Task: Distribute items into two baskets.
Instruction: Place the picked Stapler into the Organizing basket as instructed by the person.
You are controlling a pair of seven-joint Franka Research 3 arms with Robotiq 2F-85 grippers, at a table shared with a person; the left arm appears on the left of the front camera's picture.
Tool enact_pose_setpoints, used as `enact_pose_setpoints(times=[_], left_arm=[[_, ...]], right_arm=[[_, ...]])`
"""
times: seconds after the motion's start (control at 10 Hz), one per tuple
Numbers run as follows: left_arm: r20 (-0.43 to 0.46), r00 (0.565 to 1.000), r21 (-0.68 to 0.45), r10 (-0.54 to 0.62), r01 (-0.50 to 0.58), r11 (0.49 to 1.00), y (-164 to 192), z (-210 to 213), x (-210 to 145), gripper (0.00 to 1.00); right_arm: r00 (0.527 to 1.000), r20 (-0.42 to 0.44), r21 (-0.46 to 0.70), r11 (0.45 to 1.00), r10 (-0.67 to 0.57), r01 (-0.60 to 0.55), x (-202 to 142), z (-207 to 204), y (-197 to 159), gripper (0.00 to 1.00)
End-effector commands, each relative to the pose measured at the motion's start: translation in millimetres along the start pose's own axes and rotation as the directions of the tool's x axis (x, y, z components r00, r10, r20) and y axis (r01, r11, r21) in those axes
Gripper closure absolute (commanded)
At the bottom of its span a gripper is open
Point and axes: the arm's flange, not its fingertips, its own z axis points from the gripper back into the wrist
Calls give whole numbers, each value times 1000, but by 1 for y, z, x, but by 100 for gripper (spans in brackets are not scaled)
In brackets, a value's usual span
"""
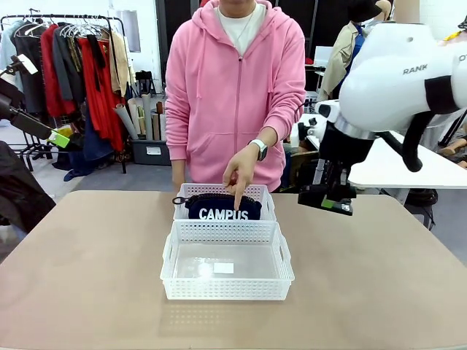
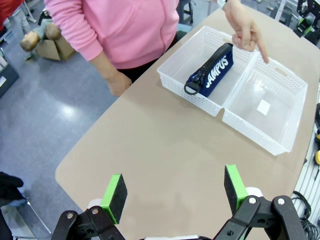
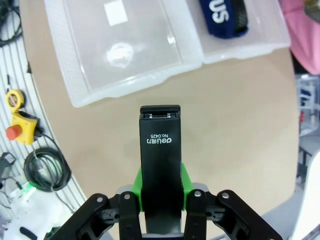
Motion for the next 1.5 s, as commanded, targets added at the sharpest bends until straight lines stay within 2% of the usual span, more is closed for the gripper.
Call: enact_pose_setpoints(times=[0.0, 0.4, 0.6, 0.9, 1.4], left_arm=[[7, 1000, 2, -1, 1, 1000, -1, 0, 0, 0], [7, 1000, 2, -1, 1, 1000, -1, 0, 0, 0], [7, 1000, 2, -1, 1, 1000, -1, 0, 0, 0], [7, 1000, 2, -1, 1, 1000, -1, 0, 0, 0], [7, 1000, 2, -1, 1, 1000, -1, 0, 0, 0]], right_arm=[[997, 2, -27, 997, 77, -77, 19, -6, 6, 100], [978, -3, 11, 978, 208, -208, 73, -21, 29, 100], [967, 25, 15, 967, 254, -255, 94, -29, 39, 100], [959, 67, 42, 960, 274, -277, 121, -46, 52, 100], [955, 79, 43, 956, 285, -289, 162, -79, 77, 100]])
